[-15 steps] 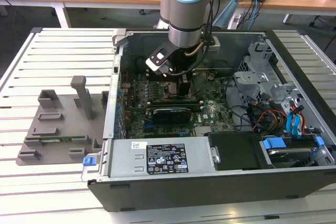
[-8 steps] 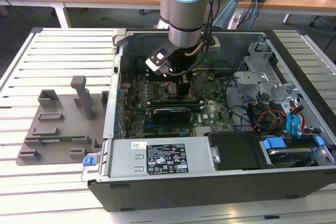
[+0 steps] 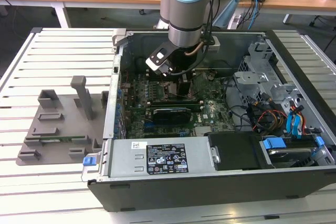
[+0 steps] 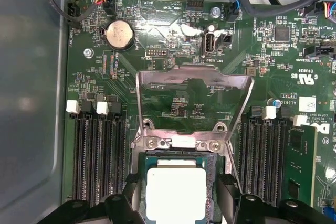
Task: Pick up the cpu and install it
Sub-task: 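Place the cpu into insertion slot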
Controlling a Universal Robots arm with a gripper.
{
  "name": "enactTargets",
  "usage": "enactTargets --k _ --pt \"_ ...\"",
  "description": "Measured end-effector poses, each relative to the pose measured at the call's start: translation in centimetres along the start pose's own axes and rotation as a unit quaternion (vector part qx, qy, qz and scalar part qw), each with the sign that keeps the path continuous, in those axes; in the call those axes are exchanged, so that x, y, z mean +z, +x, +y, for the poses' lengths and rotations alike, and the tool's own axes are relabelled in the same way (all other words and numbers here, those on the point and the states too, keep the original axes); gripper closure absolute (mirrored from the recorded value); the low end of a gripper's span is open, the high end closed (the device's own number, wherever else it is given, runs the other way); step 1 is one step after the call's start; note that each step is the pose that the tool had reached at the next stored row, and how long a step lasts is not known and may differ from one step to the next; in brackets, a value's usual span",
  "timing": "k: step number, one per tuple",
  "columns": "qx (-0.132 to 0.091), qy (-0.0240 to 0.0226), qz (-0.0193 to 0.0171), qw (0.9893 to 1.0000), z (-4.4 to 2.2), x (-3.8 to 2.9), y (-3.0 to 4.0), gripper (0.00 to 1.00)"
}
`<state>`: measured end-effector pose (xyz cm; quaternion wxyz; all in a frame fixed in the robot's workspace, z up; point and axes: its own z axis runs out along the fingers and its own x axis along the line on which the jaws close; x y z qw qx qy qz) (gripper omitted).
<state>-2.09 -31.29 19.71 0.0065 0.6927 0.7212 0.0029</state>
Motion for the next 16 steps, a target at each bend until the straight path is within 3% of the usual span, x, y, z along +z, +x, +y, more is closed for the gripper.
enactTargets --k 7,8,16 --pt "0.0 -0.0001 0.0004 1.0 0.0 -0.1 0.0 0.33" --pt "0.0 -0.0001 0.0004 1.0 0.0 -0.1 0.0 0.4" --pt "0.0 -0.0001 0.0006 1.0 0.0 -0.13 -0.19 0.4"
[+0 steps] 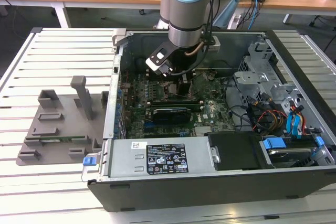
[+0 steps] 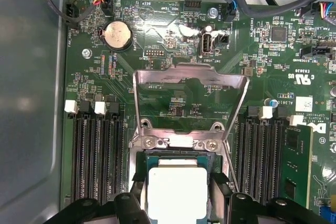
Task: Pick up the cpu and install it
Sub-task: 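Place the cpu into insertion slot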
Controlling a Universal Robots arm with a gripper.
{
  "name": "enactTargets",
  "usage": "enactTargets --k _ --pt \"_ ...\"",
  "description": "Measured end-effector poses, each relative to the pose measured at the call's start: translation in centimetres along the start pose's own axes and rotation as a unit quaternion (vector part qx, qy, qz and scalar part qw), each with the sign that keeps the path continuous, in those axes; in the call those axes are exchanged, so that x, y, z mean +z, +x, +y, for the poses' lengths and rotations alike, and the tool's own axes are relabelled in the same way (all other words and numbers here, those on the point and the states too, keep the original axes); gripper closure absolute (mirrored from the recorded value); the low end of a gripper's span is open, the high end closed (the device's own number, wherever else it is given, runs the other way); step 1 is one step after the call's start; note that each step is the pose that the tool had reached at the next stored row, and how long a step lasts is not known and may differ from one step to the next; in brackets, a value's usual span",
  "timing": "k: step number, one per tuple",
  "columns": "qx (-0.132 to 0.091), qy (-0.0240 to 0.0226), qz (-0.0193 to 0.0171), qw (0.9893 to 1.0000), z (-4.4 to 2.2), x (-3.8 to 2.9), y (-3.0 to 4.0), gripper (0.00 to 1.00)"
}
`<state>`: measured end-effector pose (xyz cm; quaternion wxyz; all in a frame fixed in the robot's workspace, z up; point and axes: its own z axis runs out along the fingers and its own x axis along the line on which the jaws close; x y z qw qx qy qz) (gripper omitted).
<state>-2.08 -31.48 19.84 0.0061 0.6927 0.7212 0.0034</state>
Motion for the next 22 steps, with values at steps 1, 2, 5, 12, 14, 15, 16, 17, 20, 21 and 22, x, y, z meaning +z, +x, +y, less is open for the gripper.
enactTargets --k 1,2,5,12,14,15,16,17,20,21,22 --pt "0.0 0.0 0.0005 1.0 0.05 0.0 0.0 0.4" --pt "0.0 0.0 0.0008 1.0 0.09 0.0 0.0 0.4" --pt "0.001 0.0004 0.0021 1.0 0.32 0.0 -0.09 0.4" --pt "0.002 0.0037 0.0095 0.9999 1.2 0.0 -0.39 0.4" --pt "0.002 0.0038 0.0097 0.9999 1.25 0.01 -0.54 0.4" --pt "0.002 0.0038 0.0099 0.9999 1.25 -0.02 -0.55 0.4" --pt "0.002 0.0038 0.0111 0.9999 1.25 -0.09 -0.55 0.4" --pt "0.002 0.0036 0.0118 0.9999 1.26 -0.11 -0.54 0.4" --pt "0.002 0.0037 0.012 0.9999 1.27 -0.77 -0.54 0.4" --pt "0.002 0.0037 0.0121 0.9999 1.26 -0.99 -0.45 0.4" --pt "0.002 0.0037 0.012 0.9999 1.26 -1.28 -0.31 0.4"
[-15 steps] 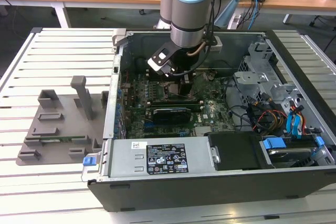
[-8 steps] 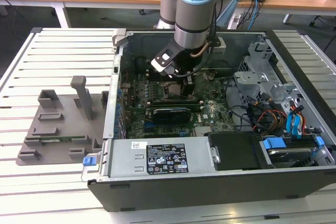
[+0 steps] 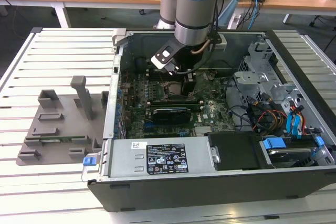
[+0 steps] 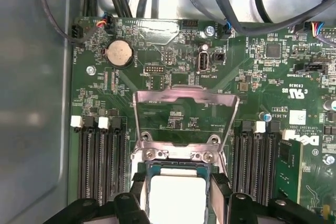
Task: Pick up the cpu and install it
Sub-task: 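Place the cpu into insertion slot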
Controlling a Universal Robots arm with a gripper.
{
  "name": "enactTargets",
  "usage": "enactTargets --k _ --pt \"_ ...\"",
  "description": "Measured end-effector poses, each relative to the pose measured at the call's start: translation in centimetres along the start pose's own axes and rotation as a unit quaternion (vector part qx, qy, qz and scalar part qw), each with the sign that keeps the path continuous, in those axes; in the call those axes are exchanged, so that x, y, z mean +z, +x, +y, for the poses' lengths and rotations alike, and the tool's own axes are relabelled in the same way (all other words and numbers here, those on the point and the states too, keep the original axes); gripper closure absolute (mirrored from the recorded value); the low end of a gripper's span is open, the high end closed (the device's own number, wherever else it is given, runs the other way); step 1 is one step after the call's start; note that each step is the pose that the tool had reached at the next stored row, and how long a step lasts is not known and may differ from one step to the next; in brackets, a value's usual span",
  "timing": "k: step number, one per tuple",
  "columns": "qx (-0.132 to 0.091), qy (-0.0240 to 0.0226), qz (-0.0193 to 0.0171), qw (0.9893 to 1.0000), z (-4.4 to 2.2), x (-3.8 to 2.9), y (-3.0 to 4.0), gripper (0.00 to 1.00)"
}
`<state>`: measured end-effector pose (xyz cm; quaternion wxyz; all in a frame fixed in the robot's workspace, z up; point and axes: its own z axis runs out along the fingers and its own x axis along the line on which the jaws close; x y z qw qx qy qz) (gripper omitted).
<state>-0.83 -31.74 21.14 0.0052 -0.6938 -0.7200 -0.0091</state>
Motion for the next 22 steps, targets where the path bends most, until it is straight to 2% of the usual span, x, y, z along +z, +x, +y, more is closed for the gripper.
enactTargets --k 1,3,4,6,8,9,10,12,15,18,22 --pt "0.0 0.0 0.0 1.0 0.0 -0.36 0.11 0.42" --pt "0.0 0.0 0.0 1.0 0.01 -0.94 0.22 0.55" --pt "0.0 0.0 0.0 1.0 0.01 -1.26 0.25 0.67" --pt "0.0 0.0 0.0 1.0 0.01 -1.84 0.36 0.79" --pt "0.0 0.0 0.0 1.0 0.02 -2.02 0.39 0.89" --pt "0.0 0.0017 0.0001 1.0 0.02 -2.03 0.38 0.89" --pt "0.0 0.0104 0.0005 0.9999 0.1 -2.03 0.38 0.89" --pt "0.001 0.0392 0.0015 0.9992 0.37 -2.03 0.36 0.89" --pt "0.001 0.0395 0.0015 0.9992 0.37 -2.21 0.37 0.89" --pt "0.001 0.0395 0.0016 0.9992 0.38 -2.81 0.38 0.89" --pt "0.001 0.0395 0.0016 0.9992 0.38 -3.22 0.39 0.89"
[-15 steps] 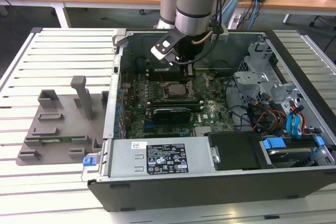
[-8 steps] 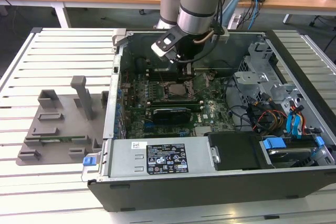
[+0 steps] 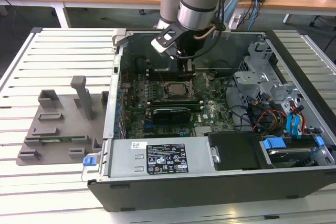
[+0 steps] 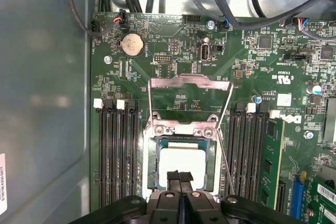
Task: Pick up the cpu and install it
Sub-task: 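Place the cpu into insertion slot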
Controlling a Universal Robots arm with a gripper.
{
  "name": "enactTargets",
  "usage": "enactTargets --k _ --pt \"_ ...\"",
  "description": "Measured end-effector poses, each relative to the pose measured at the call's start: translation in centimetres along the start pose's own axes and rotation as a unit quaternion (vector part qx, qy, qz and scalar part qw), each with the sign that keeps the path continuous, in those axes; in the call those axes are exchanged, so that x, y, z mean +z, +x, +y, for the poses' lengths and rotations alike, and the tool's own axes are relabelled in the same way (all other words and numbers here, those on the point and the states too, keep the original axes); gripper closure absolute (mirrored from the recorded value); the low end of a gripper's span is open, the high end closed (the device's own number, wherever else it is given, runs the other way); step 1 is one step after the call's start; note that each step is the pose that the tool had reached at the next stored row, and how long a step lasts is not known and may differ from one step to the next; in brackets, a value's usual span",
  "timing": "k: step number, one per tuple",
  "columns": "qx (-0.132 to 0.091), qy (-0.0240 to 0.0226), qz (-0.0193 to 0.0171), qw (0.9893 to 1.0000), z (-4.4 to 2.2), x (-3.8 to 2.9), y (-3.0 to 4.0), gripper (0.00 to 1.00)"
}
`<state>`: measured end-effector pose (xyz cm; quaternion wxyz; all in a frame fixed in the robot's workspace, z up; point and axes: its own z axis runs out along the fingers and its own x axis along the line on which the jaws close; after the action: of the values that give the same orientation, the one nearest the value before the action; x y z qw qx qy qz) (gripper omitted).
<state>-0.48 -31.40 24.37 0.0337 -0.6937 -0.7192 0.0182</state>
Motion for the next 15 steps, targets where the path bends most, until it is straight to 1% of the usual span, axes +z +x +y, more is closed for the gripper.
enactTargets --k 2,5,7,9,10,12,13,15 --pt "0.0 0.0 -0.0001 1.0 -0.02 -0.26 0.0 0.89" --pt "0.0 0.0 0.0 1.0 -0.08 -1.17 0.03 0.89" --pt "0.0 0.0 -0.0001 1.0 -0.09 -1.29 0.03 0.89" --pt "0.0 0.0 0.0 1.0 -0.12 -1.67 0.04 0.89" --pt "0.0 -0.0001 0.0001 1.0 -0.12 -1.67 0.04 0.89" --pt "0.0 0.0 -0.0001 1.0 -0.14 -1.92 0.04 0.89" --pt "0.0 0.0 -0.0001 1.0 -0.2 -2.73 0.06 0.89" --pt "0.0 0.0 -0.0001 1.0 -0.34 -4.69 0.11 0.89"
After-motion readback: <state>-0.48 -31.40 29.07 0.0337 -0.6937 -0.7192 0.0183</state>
